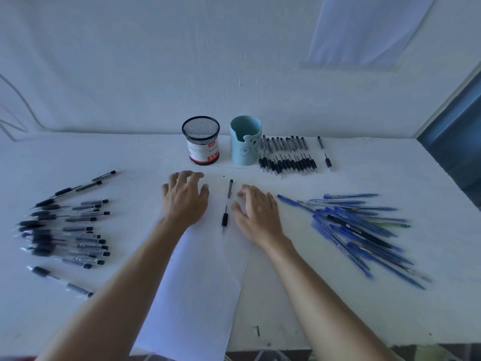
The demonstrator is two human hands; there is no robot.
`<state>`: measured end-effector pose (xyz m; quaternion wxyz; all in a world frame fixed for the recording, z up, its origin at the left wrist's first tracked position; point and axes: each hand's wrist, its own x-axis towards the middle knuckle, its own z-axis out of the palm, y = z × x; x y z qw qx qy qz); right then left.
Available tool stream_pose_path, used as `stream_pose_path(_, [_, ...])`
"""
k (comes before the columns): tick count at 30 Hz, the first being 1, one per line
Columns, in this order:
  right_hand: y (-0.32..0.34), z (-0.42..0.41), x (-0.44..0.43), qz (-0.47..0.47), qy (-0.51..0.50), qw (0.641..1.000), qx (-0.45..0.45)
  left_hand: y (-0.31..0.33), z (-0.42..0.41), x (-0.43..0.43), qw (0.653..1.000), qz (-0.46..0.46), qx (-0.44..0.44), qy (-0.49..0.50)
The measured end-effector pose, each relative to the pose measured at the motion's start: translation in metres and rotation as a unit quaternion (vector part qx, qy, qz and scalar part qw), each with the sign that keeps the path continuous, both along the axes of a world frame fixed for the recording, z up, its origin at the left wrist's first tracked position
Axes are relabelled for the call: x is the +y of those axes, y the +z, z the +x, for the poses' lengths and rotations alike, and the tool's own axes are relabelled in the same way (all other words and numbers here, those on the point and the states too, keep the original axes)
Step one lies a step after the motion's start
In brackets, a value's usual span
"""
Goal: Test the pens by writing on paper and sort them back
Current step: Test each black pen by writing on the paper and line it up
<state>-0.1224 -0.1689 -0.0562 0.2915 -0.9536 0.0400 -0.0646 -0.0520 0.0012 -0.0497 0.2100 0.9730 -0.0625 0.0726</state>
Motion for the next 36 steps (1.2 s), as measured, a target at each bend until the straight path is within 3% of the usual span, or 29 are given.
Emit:
stream_pose_path(3, [0.002,0.008,0.009,0.012,-0.034,0.999,0.011,-0.011,-0.002,0.005,0.999,0.032,-0.004,-0.016])
stream_pose_path(10, [0.013,0.010,0.022,-0.080,-0.094,0.992,0.033,-0.012,-0.001,0.006,0.999,0.037,-0.008,-0.009])
stream_pose_path(18, [0.009,0.005,-0.011,-0.067,-0.237,0.956,-0.158,-0.009,0.004,0.001,0.999,0.046,-0.003,0.003])
stream_pose_path(27, [0.033,0.068,-0.069,-0.019,-0.317,0.946,-0.069,-0.006,0.010,-0.006,0.998,0.055,0.000,0.005])
stream_pose_path(36, [0.022,0.111,-0.076,-0.056,-0.312,0.948,-0.007,-0.009,0.011,-0.006,0.998,0.063,-0.008,0.010])
